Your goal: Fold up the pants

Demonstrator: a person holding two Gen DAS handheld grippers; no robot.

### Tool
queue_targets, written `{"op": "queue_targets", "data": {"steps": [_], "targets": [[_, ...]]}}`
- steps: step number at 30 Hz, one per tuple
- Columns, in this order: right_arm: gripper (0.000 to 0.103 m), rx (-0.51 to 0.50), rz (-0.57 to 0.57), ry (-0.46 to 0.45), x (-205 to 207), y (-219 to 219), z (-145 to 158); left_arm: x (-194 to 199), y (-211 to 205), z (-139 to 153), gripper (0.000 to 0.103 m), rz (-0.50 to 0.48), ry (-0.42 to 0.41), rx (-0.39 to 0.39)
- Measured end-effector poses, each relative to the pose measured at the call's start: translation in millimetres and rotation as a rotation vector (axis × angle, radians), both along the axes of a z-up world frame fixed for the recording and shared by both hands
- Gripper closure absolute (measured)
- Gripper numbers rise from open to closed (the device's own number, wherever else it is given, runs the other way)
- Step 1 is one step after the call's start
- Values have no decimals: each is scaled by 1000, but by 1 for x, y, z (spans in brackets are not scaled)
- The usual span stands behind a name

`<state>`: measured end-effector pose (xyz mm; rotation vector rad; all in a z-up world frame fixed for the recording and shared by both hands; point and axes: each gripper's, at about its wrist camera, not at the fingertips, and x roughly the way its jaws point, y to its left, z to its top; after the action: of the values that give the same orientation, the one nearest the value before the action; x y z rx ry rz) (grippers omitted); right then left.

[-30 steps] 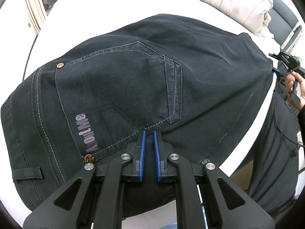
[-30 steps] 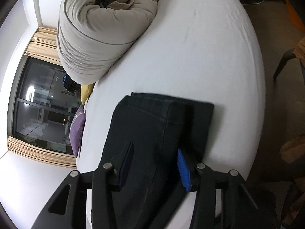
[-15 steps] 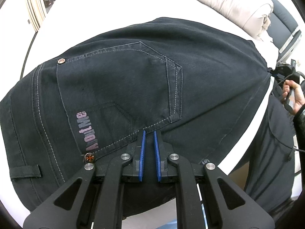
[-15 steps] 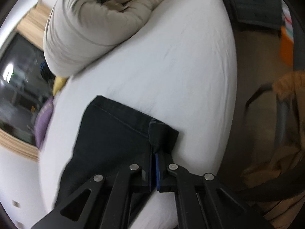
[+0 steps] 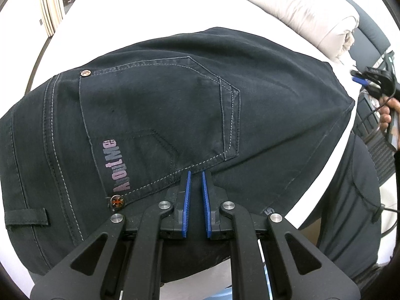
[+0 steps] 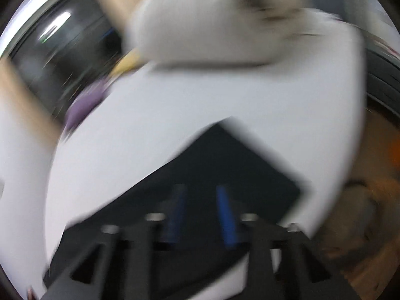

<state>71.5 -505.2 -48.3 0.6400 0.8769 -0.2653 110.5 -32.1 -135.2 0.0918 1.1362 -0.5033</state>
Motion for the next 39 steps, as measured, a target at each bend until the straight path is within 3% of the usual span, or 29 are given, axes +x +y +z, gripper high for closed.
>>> {"op": "queue_targets", "data": {"steps": [2,4,6,8,10,13,14,17,19,23,25,26,27,29,31,33,34,35,37,38,39], "targets": [[88,39,131,15,31,24,-9,0,1,0,94,4,4,-4],[88,55,166,53,55,31,-26,0,1,0,94,4,6,-4],[89,78,132,108,75,20,-53,1,4,1,94,4,10,-4],[103,55,55,136,86,-1,-75,3,5,1,94,4,13,-4],[103,39,-14,91,91,-22,-79,5,2,0,94,7,15,-5],[103,-79,-165,115,91,-52,-74,6,3,0,94,13,14,-11],[102,-86,-220,117,86,-64,-72,6,4,0,94,15,14,-11],[79,-92,-279,82,62,-74,-50,4,6,-1,94,21,9,-18],[77,-65,-209,30,45,-61,-36,2,8,-1,94,25,6,-22],[77,67,91,-56,26,13,-24,-2,9,-1,94,30,-1,-16],[77,112,198,-39,21,40,-35,-5,7,0,94,27,-3,-9],[76,101,216,15,19,49,-48,-7,7,1,94,25,-4,-8],[79,85,203,59,18,47,-59,-8,6,1,94,25,-3,-9],[103,111,141,80,12,27,-70,-12,8,4,94,19,-2,-14],[103,79,34,121,5,-5,-69,-16,12,6,94,10,-5,-20],[103,-43,-68,208,-3,-25,-60,-21,18,7,94,11,-6,-33],[100,-80,-103,231,-8,-32,-55,-24,22,7,94,15,-7,-39],[97,-43,-116,213,-15,-40,-49,-26,25,7,94,18,-5,-47],[73,143,-83,100,-30,-41,-36,-29,31,7,94,27,-1,-66],[55,200,-63,61,-32,-33,-33,-31,34,8,94,30,-1,-74],[49,274,-21,6,-38,-18,-30,-31,35,7,94,32,0,-78]]}}
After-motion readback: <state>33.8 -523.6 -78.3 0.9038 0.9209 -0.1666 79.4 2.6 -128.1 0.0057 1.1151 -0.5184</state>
